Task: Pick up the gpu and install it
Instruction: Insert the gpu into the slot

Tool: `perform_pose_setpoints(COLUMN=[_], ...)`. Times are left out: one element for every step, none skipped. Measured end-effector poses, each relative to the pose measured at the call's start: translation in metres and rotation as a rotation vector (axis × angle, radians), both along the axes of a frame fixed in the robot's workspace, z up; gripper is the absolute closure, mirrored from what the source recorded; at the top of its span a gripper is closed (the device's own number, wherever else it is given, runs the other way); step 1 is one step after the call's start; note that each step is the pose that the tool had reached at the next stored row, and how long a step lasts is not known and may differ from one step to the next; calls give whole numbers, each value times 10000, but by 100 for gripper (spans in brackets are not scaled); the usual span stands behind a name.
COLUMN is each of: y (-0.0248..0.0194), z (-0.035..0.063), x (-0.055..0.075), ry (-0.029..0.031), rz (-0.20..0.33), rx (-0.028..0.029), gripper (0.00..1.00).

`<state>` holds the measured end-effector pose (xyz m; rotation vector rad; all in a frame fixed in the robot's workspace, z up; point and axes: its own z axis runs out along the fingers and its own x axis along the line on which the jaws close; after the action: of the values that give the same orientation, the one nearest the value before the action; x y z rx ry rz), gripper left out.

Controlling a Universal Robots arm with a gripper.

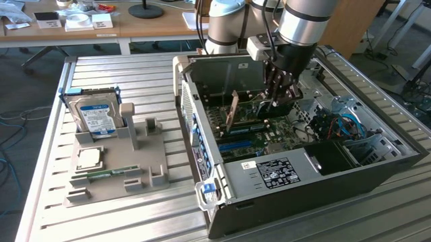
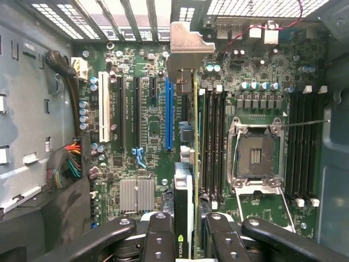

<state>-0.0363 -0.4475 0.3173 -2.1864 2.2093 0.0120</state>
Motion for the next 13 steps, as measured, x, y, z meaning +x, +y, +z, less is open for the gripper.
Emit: perform_pose_setpoints(y=[-11, -21, -30, -34, -34, -35, -36, -37, -38, -41, -45, -50, -52], z=[0, 0, -1, -4, -15, -26, -37, -47, -55, -57, -59, -62, -65], x=[-1, -2, -5, -7, -8, -9, -10, -12, -14, -16, -21, -27, -33], ry=[0, 0, 0, -1, -1, 0, 0, 0, -1, 0, 0, 0, -1], rz=[0, -1, -2, -4, -2, -1, -1, -1, -2, -1, -3, -5, -4], rx=[-1, 0, 0, 0, 1, 0, -1, 0, -1, -2, -2, -1, 1], gripper=[73, 73, 73, 73, 73, 73, 73, 73, 73, 73, 73, 73, 73])
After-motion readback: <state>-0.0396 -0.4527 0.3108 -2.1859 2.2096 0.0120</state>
